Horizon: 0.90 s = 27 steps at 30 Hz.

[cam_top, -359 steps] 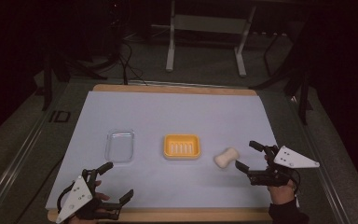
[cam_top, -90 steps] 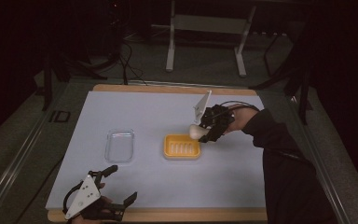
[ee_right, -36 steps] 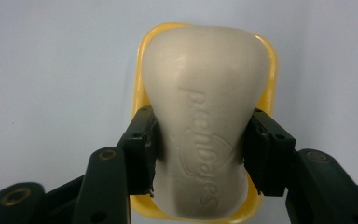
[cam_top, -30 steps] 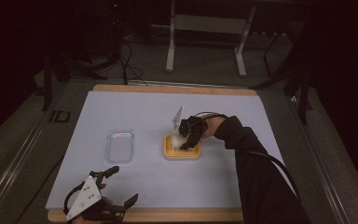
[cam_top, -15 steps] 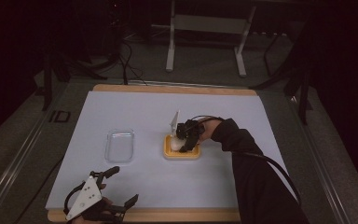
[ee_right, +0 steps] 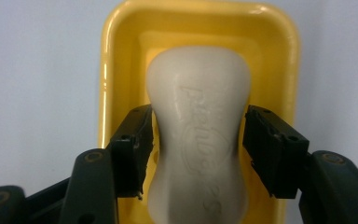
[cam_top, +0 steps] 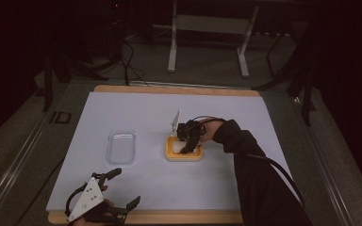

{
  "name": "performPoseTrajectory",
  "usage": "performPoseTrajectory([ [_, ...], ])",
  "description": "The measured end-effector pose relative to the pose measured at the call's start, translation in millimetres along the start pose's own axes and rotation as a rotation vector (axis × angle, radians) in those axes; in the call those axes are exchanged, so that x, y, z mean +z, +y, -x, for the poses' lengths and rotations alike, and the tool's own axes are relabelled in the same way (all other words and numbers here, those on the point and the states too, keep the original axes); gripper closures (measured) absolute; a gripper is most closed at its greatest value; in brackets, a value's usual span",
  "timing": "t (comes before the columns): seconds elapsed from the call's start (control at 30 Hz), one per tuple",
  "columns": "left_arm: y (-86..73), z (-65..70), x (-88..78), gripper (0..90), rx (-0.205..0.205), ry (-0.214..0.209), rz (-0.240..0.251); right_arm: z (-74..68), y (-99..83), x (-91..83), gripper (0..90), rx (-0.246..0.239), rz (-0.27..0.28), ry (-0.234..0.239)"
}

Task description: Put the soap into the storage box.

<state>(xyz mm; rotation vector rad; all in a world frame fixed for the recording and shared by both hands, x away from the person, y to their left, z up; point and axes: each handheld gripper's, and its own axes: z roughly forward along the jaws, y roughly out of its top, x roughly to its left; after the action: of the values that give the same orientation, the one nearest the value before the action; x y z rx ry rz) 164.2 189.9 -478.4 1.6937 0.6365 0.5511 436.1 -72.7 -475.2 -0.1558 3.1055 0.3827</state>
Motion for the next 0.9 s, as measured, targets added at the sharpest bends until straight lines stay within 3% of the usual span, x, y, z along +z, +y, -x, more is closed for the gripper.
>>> performPoseTrajectory([
  [0.47, 0.2, 0.2, 1.2, 1.1, -0.005, -0.004, -0.002, -7.6, -5.4, -27.3, 36.1, 0.023, 0.02, -0.046],
  [0.57, 0.1, 0.3, 1.4, 1.1, -0.004, -0.005, -0.003, -10.7, -8.1, -32.3, 31.7, 0.057, 0.017, -0.055],
  [0.6, 0.1, 0.3, 1.8, 1.1, -0.005, -0.006, -0.004, -11.0, -9.5, -34.2, 29.2, 0.097, 0.013, -0.048],
  [0.67, 0.1, 0.3, 1.9, 1.1, -0.004, -0.005, -0.006, -11.4, -10.4, -35.2, 28.5, 0.109, 0.015, -0.046],
  [0.77, 0.1, 0.4, 1.9, 1.1, -0.005, -0.005, -0.005, -11.2, -14.1, -40.1, 17.3, 0.179, 0.03, -0.051],
  [0.83, -0.1, 0.4, 1.9, 1.1, -0.003, -0.004, -0.008, -8.6, -17.0, -43.7, 16.6, 0.237, 0.046, -0.054],
  [0.9, -0.1, 0.3, 2.1, 1.1, -0.003, -0.005, -0.009, -7.8, -19.0, -45.5, 14.6, 0.255, 0.051, -0.063],
])
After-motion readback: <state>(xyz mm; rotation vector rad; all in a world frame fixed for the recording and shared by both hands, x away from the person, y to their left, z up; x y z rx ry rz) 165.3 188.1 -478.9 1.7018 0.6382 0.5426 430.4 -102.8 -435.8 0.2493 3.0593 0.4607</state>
